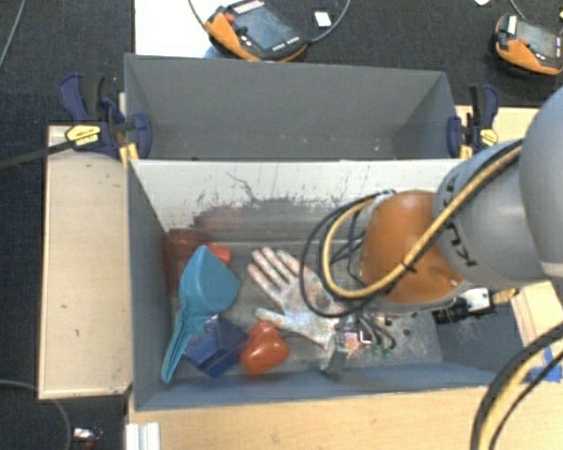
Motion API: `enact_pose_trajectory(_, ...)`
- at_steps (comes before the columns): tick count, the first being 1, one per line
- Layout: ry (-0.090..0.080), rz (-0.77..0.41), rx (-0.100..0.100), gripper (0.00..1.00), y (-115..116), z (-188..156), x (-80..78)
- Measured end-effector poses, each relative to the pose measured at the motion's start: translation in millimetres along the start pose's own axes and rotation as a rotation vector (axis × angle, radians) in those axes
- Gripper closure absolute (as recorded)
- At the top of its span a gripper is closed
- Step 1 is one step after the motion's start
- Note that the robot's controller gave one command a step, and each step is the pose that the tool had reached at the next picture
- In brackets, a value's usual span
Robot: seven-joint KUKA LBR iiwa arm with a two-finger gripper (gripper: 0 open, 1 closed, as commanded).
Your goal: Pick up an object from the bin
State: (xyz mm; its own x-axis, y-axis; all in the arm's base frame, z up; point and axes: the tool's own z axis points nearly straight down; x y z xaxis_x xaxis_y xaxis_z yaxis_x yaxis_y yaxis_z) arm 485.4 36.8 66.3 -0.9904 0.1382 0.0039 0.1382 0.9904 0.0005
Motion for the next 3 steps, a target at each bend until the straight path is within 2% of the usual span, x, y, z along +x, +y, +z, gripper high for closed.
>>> enact_pose_trajectory(1, -0.021, -0.033, -0.005, 0.0, 10.8, -91.6, 9.6)
enact_pose_trajectory(2, 0.0, -0.002, 0.0, 0.0, 1.3, -10.3, 3.2)
enact_pose_trajectory(3, -0.025, 0.264, -0.01, 0.0, 17.5, -3.6, 9.9)
